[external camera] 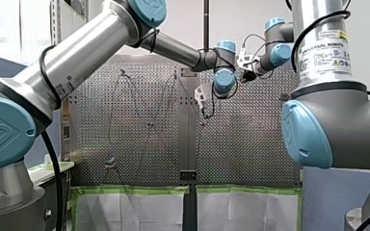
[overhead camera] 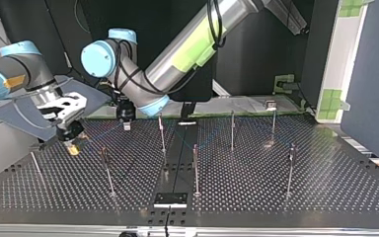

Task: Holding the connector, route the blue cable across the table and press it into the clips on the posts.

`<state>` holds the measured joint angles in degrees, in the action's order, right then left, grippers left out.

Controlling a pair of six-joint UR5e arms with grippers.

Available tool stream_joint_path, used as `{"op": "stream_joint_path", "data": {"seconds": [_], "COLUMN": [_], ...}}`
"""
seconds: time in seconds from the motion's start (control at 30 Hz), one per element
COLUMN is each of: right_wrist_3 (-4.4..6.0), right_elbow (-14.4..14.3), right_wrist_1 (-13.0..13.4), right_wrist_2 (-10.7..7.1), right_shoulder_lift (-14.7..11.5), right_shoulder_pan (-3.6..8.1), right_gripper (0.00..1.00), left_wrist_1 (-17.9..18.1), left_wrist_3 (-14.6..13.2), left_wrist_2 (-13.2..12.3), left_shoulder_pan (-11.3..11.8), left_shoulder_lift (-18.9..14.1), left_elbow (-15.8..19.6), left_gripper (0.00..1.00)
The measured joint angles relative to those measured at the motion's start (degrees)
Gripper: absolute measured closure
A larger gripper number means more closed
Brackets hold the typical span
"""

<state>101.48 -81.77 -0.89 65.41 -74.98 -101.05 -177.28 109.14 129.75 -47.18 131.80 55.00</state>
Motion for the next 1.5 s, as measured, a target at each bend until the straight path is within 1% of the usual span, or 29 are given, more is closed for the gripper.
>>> {"op": "stream_joint_path", "data": {"seconds": [0.23,0.33,0.4,0.57,0.83,1.0,1.07,1.2,1.3,1.5], "right_wrist_3": [0.13,0.13,0.13,0.12,0.06,-0.19,-0.40,-0.66,-0.72,-0.74], "right_elbow": [0.0,0.0,0.0,-0.1,-0.4,-0.4,-0.4,-0.3,0.0,1.6], "right_wrist_1": [-0.1,0.0,0.0,-0.1,-0.2,0.0,0.1,0.5,0.7,0.8], "right_wrist_2": [-0.57,-1.00,-1.26,-1.54,-0.91,-0.98,-1.18,-1.65,-2.12,-2.97], "right_shoulder_lift": [-3.9,-5.3,-5.5,-4.4,-3.7,-3.2,-2.7,-1.9,-1.3,-0.3], "right_shoulder_pan": [0.02,0.00,0.00,0.02,0.51,0.62,0.66,0.78,0.90,1.20], "right_gripper": [1.00,1.00,1.00,1.00,1.00,1.00,1.00,1.00,1.00,1.00], "left_wrist_1": [0.8,1.8,2.7,3.3,5.8,8.0,8.8,9.3,8.8,7.6], "left_wrist_3": [-0.3,-0.3,-0.3,0.3,0.9,1.2,1.4,1.6,1.7,1.7], "left_wrist_2": [0.0,-0.5,-1.2,-3.4,-7.1,-9.7,-10.8,-12.7,-14.2,-17.5], "left_shoulder_pan": [0.2,0.9,1.6,3.3,4.3,4.8,5.1,5.6,6.0,6.7], "left_shoulder_lift": [-3.7,-4.8,-5.0,-4.9,-4.8,-4.7,-4.6,-4.0,-3.0,-1.5], "left_elbow": [0.1,-0.3,-0.4,-0.2,3.0,3.3,3.1,2.2,0.9,-1.4], "left_gripper": [1.00,1.00,1.00,1.00,1.00,1.00,1.00,1.00,1.00,1.00]}}
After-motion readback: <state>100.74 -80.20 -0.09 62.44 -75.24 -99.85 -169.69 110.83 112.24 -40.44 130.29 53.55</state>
